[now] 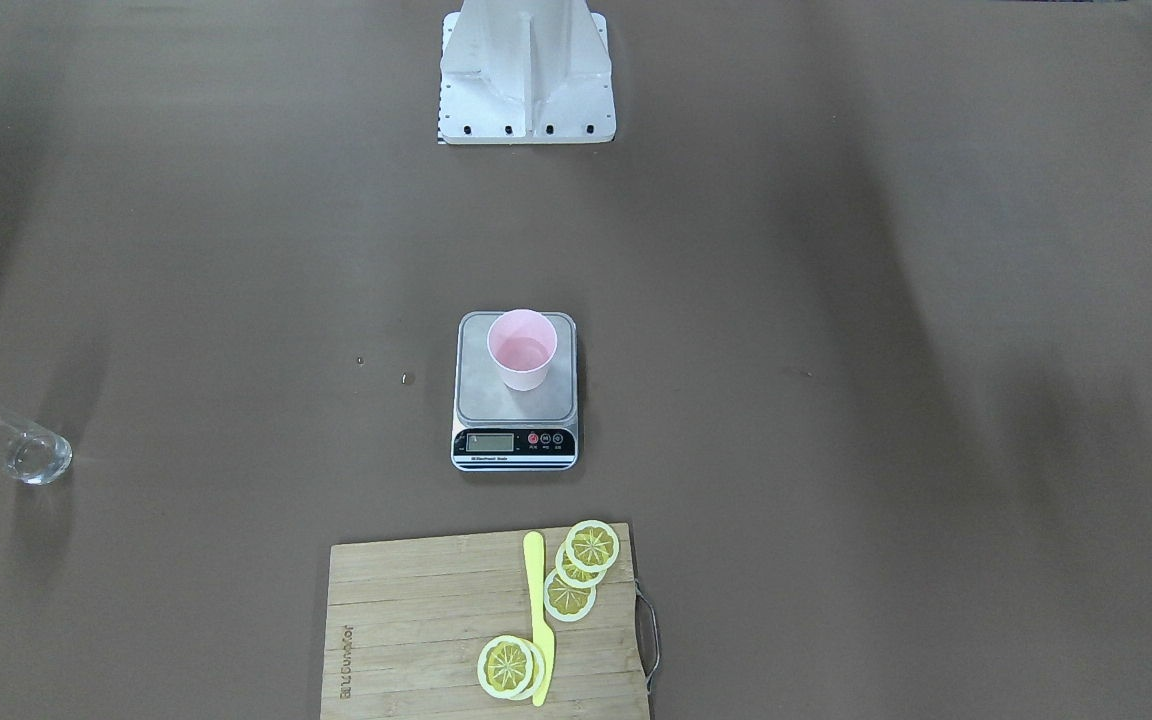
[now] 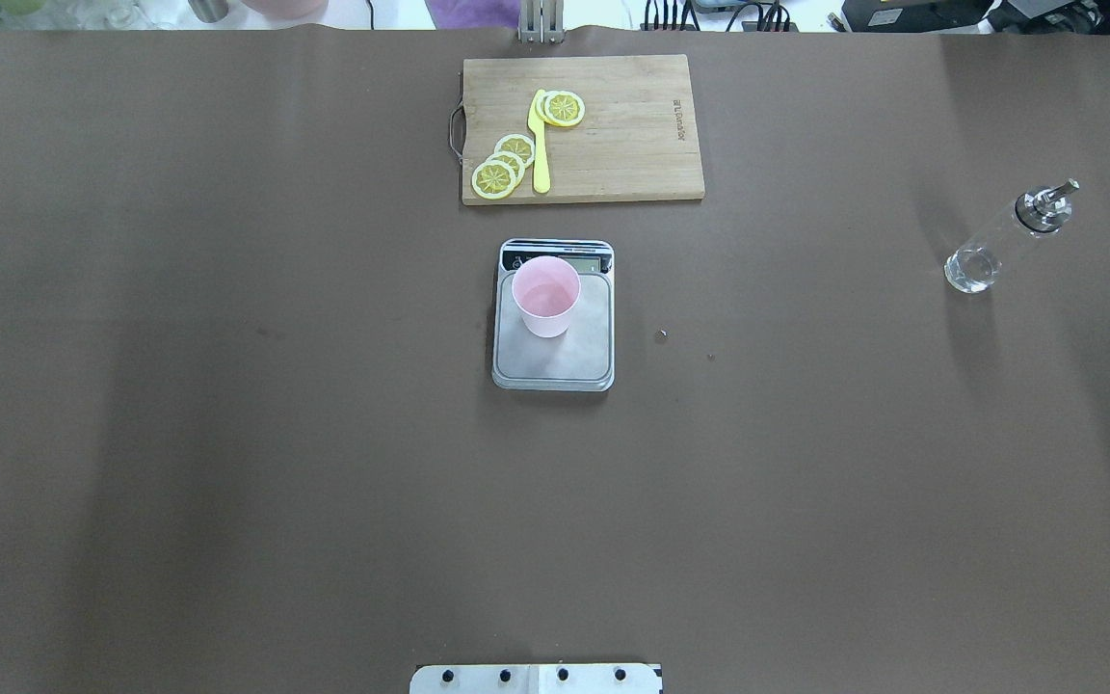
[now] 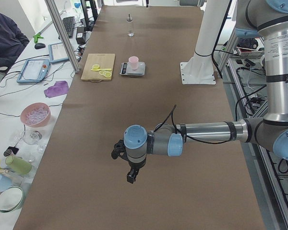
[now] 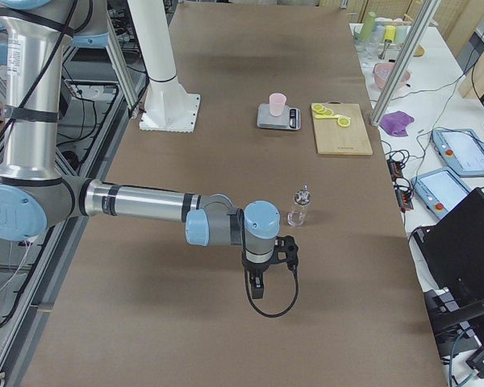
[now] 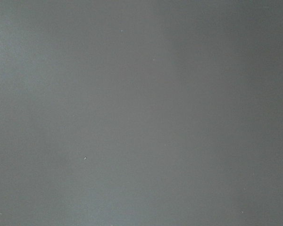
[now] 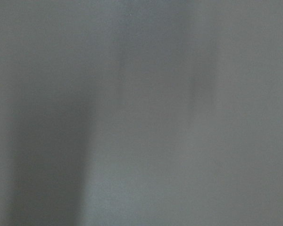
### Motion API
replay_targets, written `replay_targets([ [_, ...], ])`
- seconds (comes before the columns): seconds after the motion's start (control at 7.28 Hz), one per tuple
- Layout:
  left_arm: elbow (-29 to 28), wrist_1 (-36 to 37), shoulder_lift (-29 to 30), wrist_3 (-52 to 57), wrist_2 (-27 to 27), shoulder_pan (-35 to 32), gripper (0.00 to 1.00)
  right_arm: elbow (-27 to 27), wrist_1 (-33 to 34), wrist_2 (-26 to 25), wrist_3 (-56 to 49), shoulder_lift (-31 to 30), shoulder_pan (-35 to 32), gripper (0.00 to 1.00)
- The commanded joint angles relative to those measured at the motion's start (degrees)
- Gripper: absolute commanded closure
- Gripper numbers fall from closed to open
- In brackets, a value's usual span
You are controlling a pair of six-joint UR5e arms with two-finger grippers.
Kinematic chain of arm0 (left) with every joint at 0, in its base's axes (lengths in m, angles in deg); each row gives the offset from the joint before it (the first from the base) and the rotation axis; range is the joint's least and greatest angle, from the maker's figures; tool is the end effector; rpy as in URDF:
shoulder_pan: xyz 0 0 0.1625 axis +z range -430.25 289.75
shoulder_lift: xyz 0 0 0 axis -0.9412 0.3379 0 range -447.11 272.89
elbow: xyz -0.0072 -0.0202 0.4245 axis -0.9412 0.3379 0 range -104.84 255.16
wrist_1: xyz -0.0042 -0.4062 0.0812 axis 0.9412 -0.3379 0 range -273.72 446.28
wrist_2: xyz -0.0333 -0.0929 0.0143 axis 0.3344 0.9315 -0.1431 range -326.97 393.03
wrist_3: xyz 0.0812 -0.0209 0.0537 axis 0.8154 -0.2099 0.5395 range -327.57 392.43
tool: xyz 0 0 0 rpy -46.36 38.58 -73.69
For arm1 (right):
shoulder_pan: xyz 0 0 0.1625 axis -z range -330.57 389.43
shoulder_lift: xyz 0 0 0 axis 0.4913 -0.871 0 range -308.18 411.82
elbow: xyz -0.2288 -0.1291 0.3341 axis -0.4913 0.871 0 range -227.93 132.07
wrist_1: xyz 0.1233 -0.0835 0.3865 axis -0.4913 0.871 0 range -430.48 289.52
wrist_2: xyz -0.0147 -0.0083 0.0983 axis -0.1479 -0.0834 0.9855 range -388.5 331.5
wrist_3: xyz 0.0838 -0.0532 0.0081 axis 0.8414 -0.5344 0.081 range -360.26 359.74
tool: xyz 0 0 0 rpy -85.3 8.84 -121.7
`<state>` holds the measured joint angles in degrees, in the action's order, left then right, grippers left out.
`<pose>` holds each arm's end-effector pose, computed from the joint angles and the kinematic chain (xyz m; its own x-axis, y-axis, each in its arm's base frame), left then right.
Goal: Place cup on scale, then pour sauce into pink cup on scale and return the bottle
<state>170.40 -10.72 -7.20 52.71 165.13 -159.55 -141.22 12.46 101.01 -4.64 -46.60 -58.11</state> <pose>-0.0615 -0.4195 0.6842 0.6915 0.3784 -0.6153 -0.2686 0.9254 0.2674 0.0514 -0.4333 0.6914 0.7643 -0.1308 0.6314 0.1017 0.9914 0.0822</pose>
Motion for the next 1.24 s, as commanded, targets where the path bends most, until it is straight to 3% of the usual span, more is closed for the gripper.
replay_targets([
  [0.0, 0.0, 0.2, 0.3, -0.2, 0.0, 0.0, 0.02, 0.1, -0.9, 2.3, 0.1, -0.1, 0.0, 0.00],
  [0.55, 4.9, 12.4, 2.8, 0.3, -0.3, -0.3, 0.02, 0.1, -1.6, 4.0, 0.0, -0.3, 0.0, 0.00],
  [1.1, 7.9, 12.4, 2.9, 0.2, 0.1, -0.4, 0.02, -0.1, -2.0, 5.0, -0.1, -0.5, 0.0, 0.00],
])
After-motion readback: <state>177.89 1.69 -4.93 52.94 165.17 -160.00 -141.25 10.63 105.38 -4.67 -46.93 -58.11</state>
